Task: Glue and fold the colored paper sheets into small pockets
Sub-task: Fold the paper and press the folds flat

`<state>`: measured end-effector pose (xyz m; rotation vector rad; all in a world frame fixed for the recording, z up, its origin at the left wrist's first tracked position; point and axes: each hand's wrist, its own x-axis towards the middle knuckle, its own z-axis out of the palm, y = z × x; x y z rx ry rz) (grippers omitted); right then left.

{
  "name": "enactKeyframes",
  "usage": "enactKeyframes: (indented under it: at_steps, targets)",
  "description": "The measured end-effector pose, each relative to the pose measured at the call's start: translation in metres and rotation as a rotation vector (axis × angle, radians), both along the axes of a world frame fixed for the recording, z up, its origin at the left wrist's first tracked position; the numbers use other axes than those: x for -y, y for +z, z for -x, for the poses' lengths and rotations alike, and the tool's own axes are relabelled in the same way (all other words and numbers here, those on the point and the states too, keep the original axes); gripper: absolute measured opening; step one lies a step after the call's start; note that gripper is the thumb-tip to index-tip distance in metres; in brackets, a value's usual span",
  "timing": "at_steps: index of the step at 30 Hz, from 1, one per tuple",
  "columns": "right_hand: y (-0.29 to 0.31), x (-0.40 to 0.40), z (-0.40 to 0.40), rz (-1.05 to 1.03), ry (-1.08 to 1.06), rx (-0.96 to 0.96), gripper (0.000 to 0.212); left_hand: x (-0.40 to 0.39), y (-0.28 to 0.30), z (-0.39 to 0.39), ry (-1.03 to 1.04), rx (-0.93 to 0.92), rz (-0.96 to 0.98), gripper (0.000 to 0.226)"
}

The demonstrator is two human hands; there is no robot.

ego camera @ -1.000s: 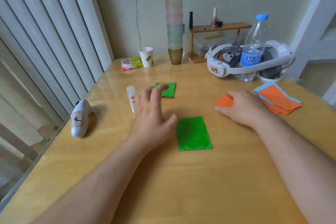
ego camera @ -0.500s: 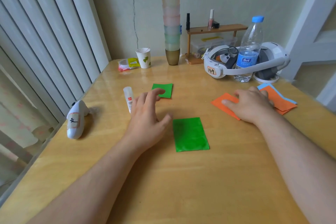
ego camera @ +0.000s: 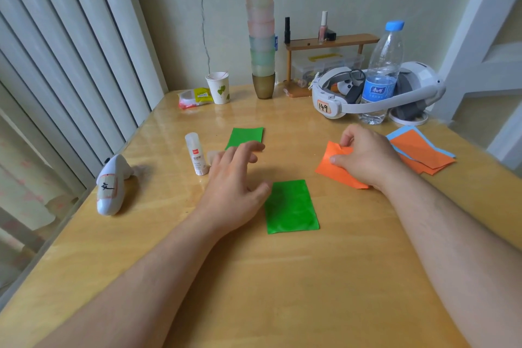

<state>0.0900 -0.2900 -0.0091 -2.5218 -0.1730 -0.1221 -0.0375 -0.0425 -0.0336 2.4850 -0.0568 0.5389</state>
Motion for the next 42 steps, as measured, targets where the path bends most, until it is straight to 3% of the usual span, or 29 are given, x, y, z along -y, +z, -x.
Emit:
enactKeyframes:
  at_steps: [4, 7, 9, 11, 18, 24, 29, 31, 34, 42]
  targets:
    - [0.012, -0.012, 0.019, -0.519, 0.084, 0.040, 0.049, 0.001, 0.002, -0.001, -0.064, 0.049, 0.062, 0.036]
    - [0.015, -0.032, 0.042, -0.706, 0.184, 0.176, 0.052, 0.012, 0.011, 0.002, -0.213, 0.069, 0.368, 0.035]
    - [0.015, -0.045, 0.056, -0.715, 0.210, 0.284, 0.049, 0.020, 0.017, 0.005, -0.325, 0.050, 0.611, 0.041]
    - [0.011, -0.055, 0.063, -0.737, 0.228, 0.342, 0.047, 0.025, 0.020, 0.009, -0.394, 0.028, 0.728, 0.040]
    - [0.003, -0.065, 0.065, -0.806, 0.199, 0.379, 0.051, 0.033, 0.022, 0.012, -0.343, 0.000, 0.820, 0.050]
    - [0.002, -0.063, 0.061, -0.846, 0.267, 0.328, 0.043, 0.022, 0.017, 0.006, -0.213, 0.058, 0.756, 0.045]
    - [-0.001, -0.052, 0.053, -0.760, 0.314, 0.336, 0.044, 0.010, 0.013, 0.002, -0.264, 0.070, 0.593, 0.014]
    - [-0.003, -0.048, 0.051, -0.675, 0.355, 0.358, 0.037, 0.009, 0.013, 0.002, -0.261, 0.043, 0.556, 0.016]
    - [-0.003, -0.045, 0.053, -0.660, 0.427, 0.275, 0.035, 0.006, 0.013, 0.003, -0.232, -0.047, 0.596, 0.018]
    - [0.024, -0.036, 0.058, -0.647, 0.499, -0.115, 0.071, 0.000, 0.015, 0.003, -0.301, -0.113, 0.706, 0.058]
